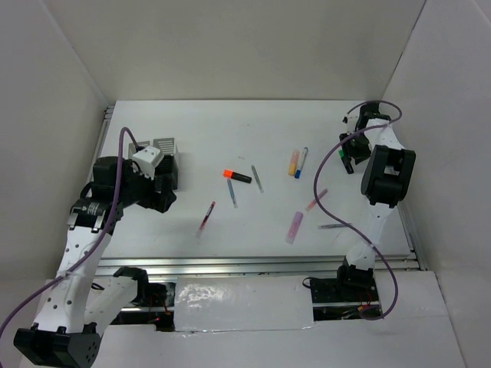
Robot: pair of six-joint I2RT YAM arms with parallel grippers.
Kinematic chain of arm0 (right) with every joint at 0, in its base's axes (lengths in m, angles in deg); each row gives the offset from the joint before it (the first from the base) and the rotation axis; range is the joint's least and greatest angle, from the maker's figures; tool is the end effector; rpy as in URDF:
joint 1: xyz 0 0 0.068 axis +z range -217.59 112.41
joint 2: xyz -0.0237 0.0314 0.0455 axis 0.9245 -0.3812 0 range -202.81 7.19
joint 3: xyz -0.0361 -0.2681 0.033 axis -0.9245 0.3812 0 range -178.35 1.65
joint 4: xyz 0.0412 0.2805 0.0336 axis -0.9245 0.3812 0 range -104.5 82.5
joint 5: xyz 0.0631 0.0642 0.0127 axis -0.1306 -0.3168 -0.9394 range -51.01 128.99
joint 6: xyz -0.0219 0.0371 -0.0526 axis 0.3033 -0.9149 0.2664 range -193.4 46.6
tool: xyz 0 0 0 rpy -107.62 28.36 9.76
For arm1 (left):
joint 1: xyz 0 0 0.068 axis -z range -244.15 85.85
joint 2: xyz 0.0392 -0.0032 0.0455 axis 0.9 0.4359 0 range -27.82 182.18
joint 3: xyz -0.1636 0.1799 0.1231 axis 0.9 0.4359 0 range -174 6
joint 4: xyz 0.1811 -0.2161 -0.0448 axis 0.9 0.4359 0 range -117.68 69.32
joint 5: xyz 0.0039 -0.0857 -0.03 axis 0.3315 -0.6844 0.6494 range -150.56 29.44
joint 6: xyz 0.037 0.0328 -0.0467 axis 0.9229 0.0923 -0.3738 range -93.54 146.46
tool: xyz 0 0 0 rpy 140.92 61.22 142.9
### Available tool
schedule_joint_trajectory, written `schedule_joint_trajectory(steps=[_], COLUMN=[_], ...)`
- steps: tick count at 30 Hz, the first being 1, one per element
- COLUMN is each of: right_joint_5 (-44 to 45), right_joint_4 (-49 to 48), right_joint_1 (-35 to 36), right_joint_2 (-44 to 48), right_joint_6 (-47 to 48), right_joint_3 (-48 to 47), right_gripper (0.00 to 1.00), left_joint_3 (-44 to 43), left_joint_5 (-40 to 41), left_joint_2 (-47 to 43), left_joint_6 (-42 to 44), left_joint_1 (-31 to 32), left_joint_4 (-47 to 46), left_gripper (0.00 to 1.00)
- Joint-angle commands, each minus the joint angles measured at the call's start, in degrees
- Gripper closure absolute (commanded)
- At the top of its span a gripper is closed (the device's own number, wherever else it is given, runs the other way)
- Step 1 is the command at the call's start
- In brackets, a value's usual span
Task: Sort the stationery into containers
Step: Pick up the pen from the center of the board.
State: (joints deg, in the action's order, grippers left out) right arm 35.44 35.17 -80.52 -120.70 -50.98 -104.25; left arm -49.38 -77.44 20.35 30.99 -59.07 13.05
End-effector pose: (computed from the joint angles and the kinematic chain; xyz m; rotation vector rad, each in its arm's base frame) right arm 0.4839 -0.1075 0.1540 -0.2471 2.8067 -0.0550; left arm 0.2080 -0.0344 0.3337 0.3489 2.1161 -0.3228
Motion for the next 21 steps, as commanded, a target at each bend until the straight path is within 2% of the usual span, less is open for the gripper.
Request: schedule_joint_trajectory(steps=[1, 3, 5, 9, 17, 21], right_joint_5=[1.1, 1.2, 0.9, 0.7, -3.0, -2.6], right_joint_4=[2.5, 2.5, 2.9, 3.1, 9.7, 10.7], right_joint_1=[0.5, 0.5, 0.5, 0.6, 1.1, 1.6], right_joint_2=[-1.4, -1.7, -2.2, -3.1, -7.0, -7.0], right_joint_6=[1.1, 1.1, 1.1, 1.4, 3.2, 3.7], right_joint_3=[-2.9, -3.2, -3.7, -4.4, -9.9, -9.8], right_gripper=[0.48, 0.43, 0.42, 0.49, 0.54, 0.68], left_joint_3=[-0.2, -0.2, -0.2, -0.2, -0.3, -0.5], left_joint_5=[-1.5, -1.6, -1.6, -1.7, -2.0, -2.5], left_joint_2=[0.5, 0.7, 1.0, 1.3, 1.6, 2.2], left_joint_6=[1.0, 1.0, 1.0, 0.9, 1.0, 1.4], left_joint_1=[-0.1, -0.1, -0.1, -0.1, -0.1, -0.1], left_joint_4=[-1.4, -1.4, -1.5, -1.6, -1.7, -1.8], left_gripper=[0.01, 0.01, 0.01, 0.01, 0.01, 0.01])
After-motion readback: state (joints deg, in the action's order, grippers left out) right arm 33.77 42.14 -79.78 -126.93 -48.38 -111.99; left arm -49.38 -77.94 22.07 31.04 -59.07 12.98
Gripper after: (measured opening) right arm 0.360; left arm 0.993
